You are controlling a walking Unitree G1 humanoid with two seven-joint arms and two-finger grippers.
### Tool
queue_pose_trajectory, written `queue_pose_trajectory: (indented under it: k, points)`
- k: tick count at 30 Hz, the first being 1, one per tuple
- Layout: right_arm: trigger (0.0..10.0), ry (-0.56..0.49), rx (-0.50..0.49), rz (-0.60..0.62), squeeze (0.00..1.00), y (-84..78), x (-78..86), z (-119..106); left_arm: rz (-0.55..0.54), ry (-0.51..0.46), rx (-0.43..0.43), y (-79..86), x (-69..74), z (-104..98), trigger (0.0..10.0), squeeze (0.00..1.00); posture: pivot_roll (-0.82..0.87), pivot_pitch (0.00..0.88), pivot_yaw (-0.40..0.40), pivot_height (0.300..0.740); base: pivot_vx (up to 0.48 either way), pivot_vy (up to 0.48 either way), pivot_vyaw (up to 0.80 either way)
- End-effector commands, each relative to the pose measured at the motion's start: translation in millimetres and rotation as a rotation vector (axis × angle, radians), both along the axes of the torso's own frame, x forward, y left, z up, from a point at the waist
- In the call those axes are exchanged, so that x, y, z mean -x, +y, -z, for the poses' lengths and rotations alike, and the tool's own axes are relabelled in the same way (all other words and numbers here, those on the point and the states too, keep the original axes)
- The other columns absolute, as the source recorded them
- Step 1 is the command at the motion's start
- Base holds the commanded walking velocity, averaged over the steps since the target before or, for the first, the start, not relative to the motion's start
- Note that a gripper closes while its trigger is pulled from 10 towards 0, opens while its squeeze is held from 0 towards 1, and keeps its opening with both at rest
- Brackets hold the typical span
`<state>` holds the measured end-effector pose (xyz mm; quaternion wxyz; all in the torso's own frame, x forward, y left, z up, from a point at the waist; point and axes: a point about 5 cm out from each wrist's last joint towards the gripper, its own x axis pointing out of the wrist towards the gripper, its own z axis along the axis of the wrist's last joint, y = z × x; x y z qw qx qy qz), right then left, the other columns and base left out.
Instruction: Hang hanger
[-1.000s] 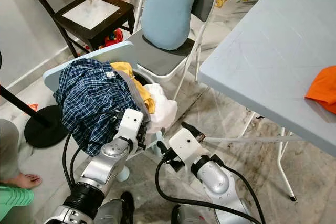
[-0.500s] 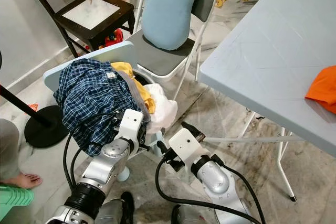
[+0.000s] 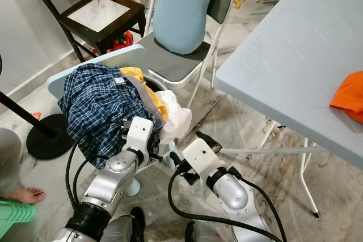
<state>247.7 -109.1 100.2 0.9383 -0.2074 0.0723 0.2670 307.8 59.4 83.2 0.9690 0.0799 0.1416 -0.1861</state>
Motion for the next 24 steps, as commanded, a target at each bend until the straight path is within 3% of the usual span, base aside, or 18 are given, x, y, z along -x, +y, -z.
queue_pose_trajectory:
  k: [1, 6, 10, 16, 21, 24]
  points:
    - [10.0, -0.001, -0.015, 0.017, 0.0, -0.6, -2.8, 2, 0.041, -0.042, -0.01, -3.1, 2.8, -8, 0.0, 0.0, -0.07, 0.16, 0.006, 0.74, 0.0, 0.0, 0.0]
    - [10.0, -0.035, -0.1, 0.131, 0.0, -2.5, -28.1, -5, 0.053, -0.17, -0.099, 20.5, -4.4, -33, 0.0, 0.0, -0.03, 0.112, 0.032, 0.74, 0.0, 0.0, 0.0]
    - [10.0, -0.052, -0.146, 0.191, 0.0, -6.5, -39.4, -10, 0.061, -0.261, -0.171, 34.8, -9.8, -49, 0.0, 0.0, 0.0, 0.086, 0.042, 0.74, 0.0, 0.0, 0.0]
    - [10.0, -0.018, -0.256, 0.375, 0.0, -22.8, -57.3, -7, 0.195, -0.401, -0.307, 45.0, -12.8, -72, 0.0, 0.0, 0.04, 0.021, 0.036, 0.74, 0.0, 0.0, 0.0]
    - [10.0, -0.025, -0.284, 0.429, 0.0, -29.2, -61.8, -6, 0.188, -0.448, -0.344, 48.5, -10.0, -74, 0.0, 0.0, 0.03, 0.0, 0.052, 0.74, 0.0, 0.0, 0.0]
    - [10.0, -0.042, -0.343, 0.488, 0.0, -36.7, -61.9, -8, 0.12, -0.405, -0.323, 50.7, -4.7, -62, 0.0, 0.0, 0.02, 0.0, 0.065, 0.74, 0.0, 0.0, 0.0]
